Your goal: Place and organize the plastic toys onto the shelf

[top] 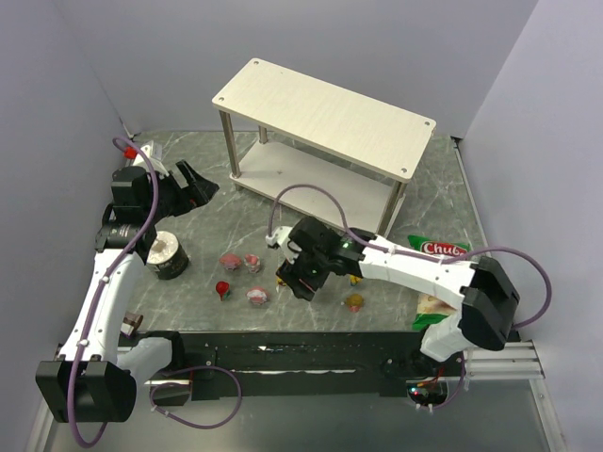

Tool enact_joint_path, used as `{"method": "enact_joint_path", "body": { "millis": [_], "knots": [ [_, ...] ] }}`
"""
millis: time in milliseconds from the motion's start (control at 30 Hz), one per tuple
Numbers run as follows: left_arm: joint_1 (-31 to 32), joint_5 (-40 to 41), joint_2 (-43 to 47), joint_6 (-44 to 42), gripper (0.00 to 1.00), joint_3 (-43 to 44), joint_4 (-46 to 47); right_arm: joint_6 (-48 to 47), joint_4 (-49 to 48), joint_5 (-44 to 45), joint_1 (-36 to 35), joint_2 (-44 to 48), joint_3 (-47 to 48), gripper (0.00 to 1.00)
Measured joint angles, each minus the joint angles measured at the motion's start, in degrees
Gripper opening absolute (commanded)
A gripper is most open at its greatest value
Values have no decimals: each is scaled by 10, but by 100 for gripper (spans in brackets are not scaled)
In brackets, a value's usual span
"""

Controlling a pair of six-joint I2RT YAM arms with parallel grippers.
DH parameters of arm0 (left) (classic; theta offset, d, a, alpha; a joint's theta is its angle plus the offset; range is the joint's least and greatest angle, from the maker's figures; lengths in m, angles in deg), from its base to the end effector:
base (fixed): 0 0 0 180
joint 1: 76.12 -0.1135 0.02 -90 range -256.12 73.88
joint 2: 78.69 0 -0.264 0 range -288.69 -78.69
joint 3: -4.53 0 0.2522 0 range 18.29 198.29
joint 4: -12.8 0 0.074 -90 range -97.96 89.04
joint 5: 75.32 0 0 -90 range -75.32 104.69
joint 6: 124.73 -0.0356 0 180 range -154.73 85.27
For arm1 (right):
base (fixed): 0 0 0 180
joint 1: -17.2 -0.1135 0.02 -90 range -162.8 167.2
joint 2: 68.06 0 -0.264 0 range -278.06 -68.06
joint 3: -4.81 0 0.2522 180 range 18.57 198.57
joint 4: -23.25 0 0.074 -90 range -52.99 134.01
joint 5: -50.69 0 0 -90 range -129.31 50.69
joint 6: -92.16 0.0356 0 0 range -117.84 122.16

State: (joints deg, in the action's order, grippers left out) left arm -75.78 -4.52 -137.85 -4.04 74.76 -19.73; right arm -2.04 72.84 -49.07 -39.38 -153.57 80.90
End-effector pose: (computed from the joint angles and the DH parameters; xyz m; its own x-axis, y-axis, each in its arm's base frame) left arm 0.2323 -0.0131 0.3492 -0.4737 -0.4792 -0.7389 0.0813 0.8116 -0.5785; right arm 0.1626 0.2573 0.2419 -0.4071 -0.7480 -0.5241 -0.9029 0.4163 0.1072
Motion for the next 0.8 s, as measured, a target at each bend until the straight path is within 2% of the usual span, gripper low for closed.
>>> {"method": "enact_joint_path", "body": {
  "millis": [233, 400, 567, 800],
  "knots": [
    [0, 0, 0, 2, 96, 0, 0, 90, 92, 76, 0, 19, 98, 9],
    [0, 5, 0, 4, 96, 0, -1, 171, 130, 148, 13, 19, 123, 9],
    [0, 5, 0, 4, 96, 0, -10, 243, 126, 187, 70, 17, 122, 2],
    [0, -4, 5, 5, 96, 0, -19, 302, 68, 254, 129, -15, 112, 1]
  ]
}}
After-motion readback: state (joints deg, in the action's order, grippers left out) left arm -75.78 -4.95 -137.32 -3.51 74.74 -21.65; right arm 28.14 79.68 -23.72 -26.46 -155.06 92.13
